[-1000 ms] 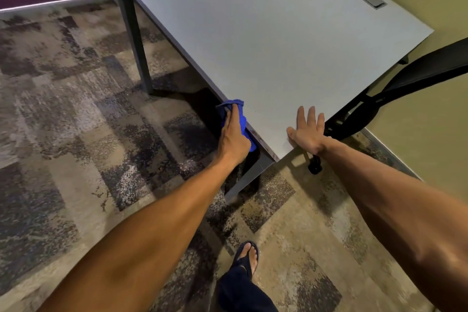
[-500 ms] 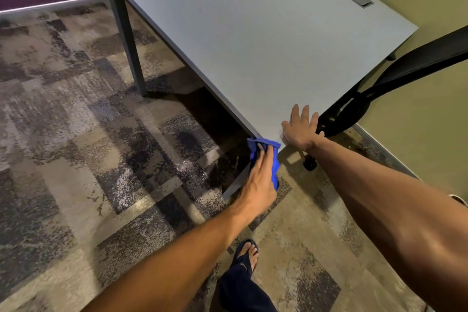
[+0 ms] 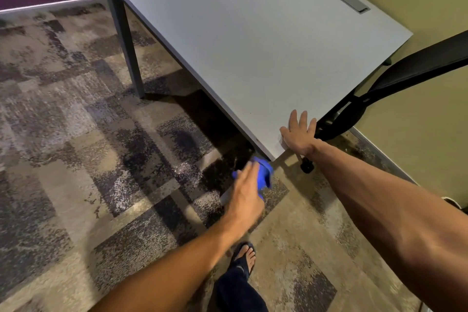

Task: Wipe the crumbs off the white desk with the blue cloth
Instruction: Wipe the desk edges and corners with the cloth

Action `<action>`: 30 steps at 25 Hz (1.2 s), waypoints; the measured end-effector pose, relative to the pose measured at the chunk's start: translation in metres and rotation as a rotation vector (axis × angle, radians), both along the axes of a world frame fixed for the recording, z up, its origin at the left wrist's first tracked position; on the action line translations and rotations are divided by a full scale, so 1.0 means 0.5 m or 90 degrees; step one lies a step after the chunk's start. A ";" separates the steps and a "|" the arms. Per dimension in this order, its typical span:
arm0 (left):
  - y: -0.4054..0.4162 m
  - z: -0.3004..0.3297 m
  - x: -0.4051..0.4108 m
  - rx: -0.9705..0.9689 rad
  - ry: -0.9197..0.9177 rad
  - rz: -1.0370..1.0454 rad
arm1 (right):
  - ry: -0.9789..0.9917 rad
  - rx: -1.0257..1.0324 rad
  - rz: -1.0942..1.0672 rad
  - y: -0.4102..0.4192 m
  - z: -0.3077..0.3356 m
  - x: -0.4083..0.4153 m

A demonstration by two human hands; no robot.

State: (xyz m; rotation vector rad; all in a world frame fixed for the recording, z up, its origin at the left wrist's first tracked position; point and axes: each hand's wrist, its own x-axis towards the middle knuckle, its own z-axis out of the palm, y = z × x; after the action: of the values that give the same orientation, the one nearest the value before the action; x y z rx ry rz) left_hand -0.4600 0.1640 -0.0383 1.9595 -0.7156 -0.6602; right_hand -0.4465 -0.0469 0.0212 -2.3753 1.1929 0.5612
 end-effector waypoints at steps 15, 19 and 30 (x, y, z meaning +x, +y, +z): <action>-0.153 0.091 0.162 0.020 0.132 0.229 | -0.019 0.017 0.008 0.004 0.005 0.000; -0.148 0.076 0.075 0.093 0.040 0.158 | -0.018 -0.011 0.045 0.024 0.029 0.005; -0.121 0.108 -0.187 0.122 0.121 -0.215 | -0.011 0.022 0.089 -0.001 0.018 -0.010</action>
State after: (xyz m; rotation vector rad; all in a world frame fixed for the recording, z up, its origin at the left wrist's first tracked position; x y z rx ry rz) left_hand -0.5533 0.1032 0.0158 1.9289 -0.9008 -1.1408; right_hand -0.4514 -0.0476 0.0303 -2.4423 1.0064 0.5993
